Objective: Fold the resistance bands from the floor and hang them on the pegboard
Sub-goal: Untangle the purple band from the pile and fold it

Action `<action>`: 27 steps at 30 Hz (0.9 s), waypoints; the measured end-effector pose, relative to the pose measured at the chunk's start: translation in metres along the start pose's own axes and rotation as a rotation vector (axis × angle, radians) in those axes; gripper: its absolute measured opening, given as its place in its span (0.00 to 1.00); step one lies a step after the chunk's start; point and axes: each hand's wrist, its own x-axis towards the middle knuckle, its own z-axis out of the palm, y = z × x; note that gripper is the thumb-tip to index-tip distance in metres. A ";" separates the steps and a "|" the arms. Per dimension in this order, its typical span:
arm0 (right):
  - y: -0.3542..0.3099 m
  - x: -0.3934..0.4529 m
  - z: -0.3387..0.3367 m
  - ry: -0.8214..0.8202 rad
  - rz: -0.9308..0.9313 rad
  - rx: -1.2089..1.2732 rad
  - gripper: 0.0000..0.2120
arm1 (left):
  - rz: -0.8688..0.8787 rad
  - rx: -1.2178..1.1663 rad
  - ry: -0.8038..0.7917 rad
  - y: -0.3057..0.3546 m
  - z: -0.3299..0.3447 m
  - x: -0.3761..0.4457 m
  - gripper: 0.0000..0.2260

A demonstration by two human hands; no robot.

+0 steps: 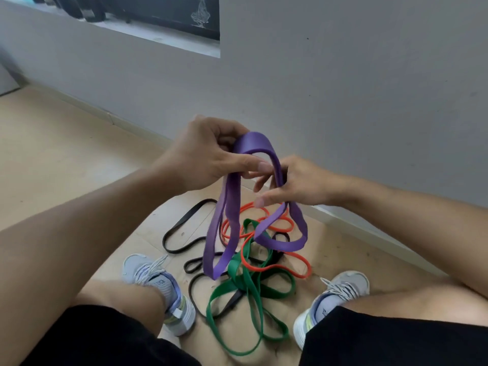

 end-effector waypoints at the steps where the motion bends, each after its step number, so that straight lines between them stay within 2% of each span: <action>1: 0.002 0.003 0.005 -0.026 0.008 -0.028 0.17 | 0.005 0.012 -0.005 0.000 0.003 0.001 0.19; 6: -0.003 0.008 0.026 -0.073 -0.021 0.113 0.26 | 0.037 0.113 -0.010 0.010 0.014 0.001 0.23; 8: -0.009 0.007 0.028 -0.081 -0.020 0.218 0.23 | 0.053 0.155 0.043 0.014 0.016 0.001 0.22; 10: -0.012 0.007 0.027 -0.084 -0.024 0.263 0.18 | 0.060 0.159 0.112 0.019 0.017 0.002 0.26; 12: -0.010 0.007 0.028 -0.127 -0.002 0.223 0.15 | 0.042 0.036 0.165 0.022 0.013 0.005 0.32; 15: -0.005 0.007 0.037 -0.173 -0.017 0.198 0.10 | 0.059 -0.076 0.208 0.024 0.007 0.005 0.34; 18: 0.000 0.008 0.047 -0.115 -0.010 0.215 0.17 | 0.072 -0.132 0.252 0.021 0.004 0.004 0.33; 22: 0.004 0.010 0.049 -0.007 0.025 0.092 0.23 | 0.139 -0.160 0.326 0.014 -0.012 0.010 0.29; 27: 0.022 0.020 0.027 0.206 0.087 0.012 0.13 | -0.003 -0.082 0.368 -0.014 -0.045 0.009 0.28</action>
